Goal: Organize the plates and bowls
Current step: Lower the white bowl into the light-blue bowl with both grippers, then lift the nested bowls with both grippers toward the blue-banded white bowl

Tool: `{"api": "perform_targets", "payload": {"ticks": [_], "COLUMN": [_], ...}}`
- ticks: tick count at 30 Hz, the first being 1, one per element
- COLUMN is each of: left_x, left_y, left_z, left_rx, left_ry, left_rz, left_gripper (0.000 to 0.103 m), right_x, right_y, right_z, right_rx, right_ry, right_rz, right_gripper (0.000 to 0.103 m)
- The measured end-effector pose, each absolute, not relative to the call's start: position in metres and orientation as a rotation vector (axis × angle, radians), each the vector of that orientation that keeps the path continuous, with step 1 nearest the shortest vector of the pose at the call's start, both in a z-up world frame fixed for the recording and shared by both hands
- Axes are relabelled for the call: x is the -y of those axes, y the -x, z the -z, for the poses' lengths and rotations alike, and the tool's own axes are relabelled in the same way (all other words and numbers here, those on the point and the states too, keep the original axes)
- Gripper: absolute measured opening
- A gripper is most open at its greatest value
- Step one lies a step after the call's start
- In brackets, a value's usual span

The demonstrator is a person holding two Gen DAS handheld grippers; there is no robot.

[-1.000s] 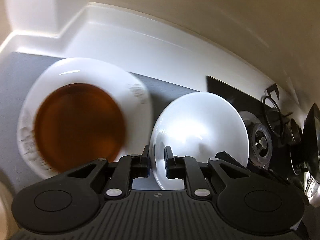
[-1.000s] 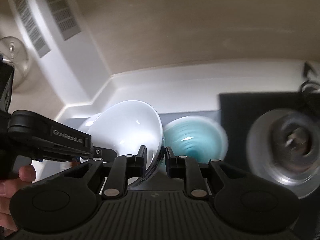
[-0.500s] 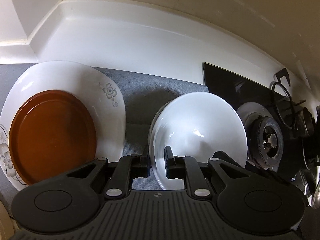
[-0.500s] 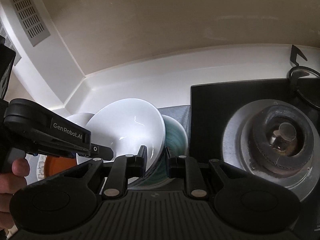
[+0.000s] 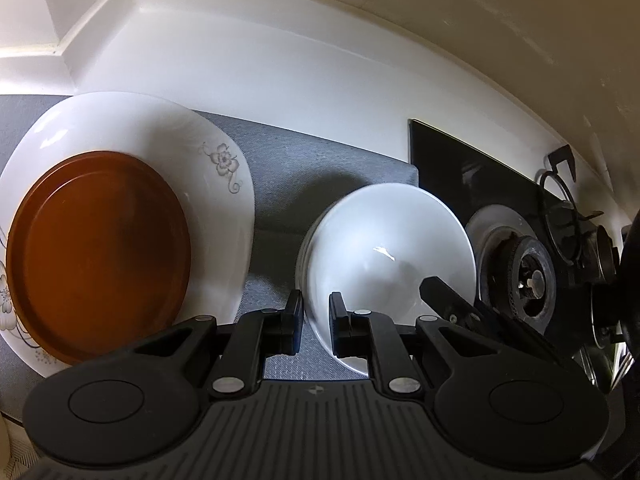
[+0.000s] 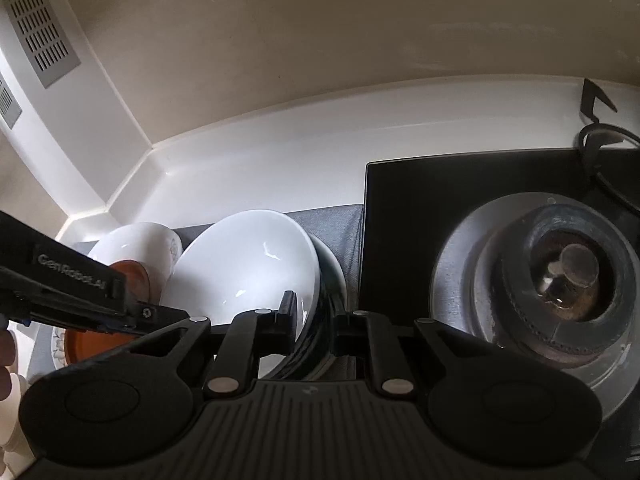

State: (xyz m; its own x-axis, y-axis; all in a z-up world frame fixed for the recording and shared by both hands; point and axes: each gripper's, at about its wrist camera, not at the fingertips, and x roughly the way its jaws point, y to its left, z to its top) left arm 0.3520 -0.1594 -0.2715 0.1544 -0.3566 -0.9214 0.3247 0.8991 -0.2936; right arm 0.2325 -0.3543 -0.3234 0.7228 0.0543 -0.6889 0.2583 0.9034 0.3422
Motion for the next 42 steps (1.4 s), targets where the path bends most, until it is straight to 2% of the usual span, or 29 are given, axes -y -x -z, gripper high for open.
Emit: {"api": "perform_targets", "payload": {"ticks": [11, 23, 35, 37, 39, 40, 41, 42], "left_x": [0.154, 0.127, 0.124, 0.126, 0.126, 0.125, 0.123, 0.12], "left_y": [-0.348, -0.345, -0.348, -0.35, -0.352, -0.353, -0.353, -0.354], "left_z": [0.273, 0.269, 0.277, 0.275, 0.272, 0.271, 0.27, 0.268], "left_rx": [-1.36, -1.378, -1.411, -1.402, -1.387, -1.382, -1.379, -1.378], "left_ry": [0.049, 0.091, 0.106, 0.09, 0.085, 0.091, 0.105, 0.126], "left_rz": [0.512, 0.537, 0.526, 0.53, 0.531, 0.534, 0.54, 0.546], "left_gripper": [0.014, 0.015, 0.015, 0.018, 0.022, 0.023, 0.029, 0.042], "right_x": [0.354, 0.372, 0.366, 0.367, 0.369, 0.369, 0.369, 0.369], "right_y": [-0.232, -0.227, -0.222, -0.218, -0.213, -0.21, -0.206, -0.203], "right_z": [0.321, 0.317, 0.3, 0.297, 0.295, 0.294, 0.294, 0.294], "right_rx": [-0.761, -0.794, -0.839, -0.826, -0.802, -0.785, -0.77, -0.764], "right_ry": [-0.475, -0.616, -0.524, -0.51, -0.521, -0.517, -0.514, -0.52], "right_rz": [0.126, 0.098, 0.085, 0.059, 0.048, 0.05, 0.044, 0.02], "right_gripper": [0.017, 0.026, 0.028, 0.043, 0.091, 0.098, 0.103, 0.103]}}
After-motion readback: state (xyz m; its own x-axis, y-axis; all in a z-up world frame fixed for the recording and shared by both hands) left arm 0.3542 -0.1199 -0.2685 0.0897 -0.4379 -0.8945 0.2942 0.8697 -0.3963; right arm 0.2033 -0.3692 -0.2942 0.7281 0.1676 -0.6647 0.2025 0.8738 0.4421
